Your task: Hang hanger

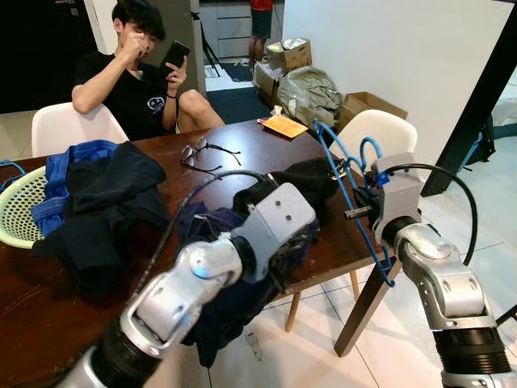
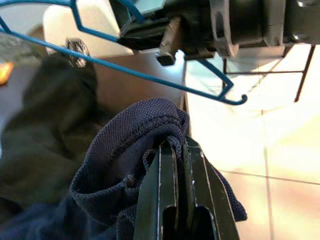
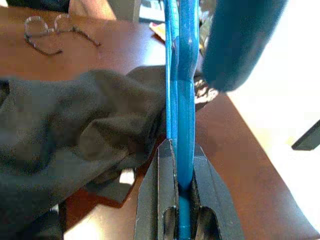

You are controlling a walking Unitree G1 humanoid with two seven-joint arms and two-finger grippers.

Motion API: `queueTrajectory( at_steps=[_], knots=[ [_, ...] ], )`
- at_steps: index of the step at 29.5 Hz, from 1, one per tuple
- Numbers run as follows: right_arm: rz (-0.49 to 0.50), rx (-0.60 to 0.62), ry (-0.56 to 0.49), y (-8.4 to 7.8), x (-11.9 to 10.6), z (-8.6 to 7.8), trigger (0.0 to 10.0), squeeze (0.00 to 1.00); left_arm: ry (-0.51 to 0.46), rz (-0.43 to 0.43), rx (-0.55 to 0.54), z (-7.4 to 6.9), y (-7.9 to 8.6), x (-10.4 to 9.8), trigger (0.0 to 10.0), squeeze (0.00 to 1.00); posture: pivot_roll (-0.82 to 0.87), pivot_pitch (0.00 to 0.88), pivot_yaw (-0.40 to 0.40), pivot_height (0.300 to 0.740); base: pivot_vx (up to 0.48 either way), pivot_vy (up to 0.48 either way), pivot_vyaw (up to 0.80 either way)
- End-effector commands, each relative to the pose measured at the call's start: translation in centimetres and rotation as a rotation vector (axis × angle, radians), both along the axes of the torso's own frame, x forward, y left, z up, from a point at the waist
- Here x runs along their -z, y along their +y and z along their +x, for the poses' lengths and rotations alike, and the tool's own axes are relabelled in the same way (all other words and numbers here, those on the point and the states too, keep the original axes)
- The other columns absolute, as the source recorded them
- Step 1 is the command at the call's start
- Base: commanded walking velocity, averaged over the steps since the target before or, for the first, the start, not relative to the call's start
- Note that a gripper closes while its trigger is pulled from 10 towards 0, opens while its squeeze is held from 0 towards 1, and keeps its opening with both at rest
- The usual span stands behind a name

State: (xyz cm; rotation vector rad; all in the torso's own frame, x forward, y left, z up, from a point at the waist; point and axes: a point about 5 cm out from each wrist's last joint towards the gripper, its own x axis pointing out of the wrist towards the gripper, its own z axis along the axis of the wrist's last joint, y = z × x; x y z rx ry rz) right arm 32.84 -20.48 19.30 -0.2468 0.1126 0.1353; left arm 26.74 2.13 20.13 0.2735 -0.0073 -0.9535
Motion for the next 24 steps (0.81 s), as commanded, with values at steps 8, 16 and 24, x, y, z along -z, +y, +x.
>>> queueTrajectory(
  at_steps=[8,16,24],
  knots=[
    [0.078,-0.042,0.068,1.2,2.2,-0.2,10.0,0.0,0.141,0.089,0.03,-1.1,-1.2,3.4,10.0,1.0,0.05,0.0,-0.034,0.74,0.0,0.0,0.0],
    [0.113,-0.06,0.086,1.8,3.7,-0.7,10.0,0.0,0.07,-0.079,-0.016,-0.7,1.1,0.1,10.0,1.0,0.05,0.002,-0.038,0.74,0.0,0.0,0.0],
    [0.113,-0.077,0.123,2.1,5.3,-1.2,10.0,0.0,-0.124,-0.243,-0.506,1.7,14.5,-5.3,10.0,1.0,0.07,0.003,-0.046,0.74,0.0,0.0,0.0]
  ],
)
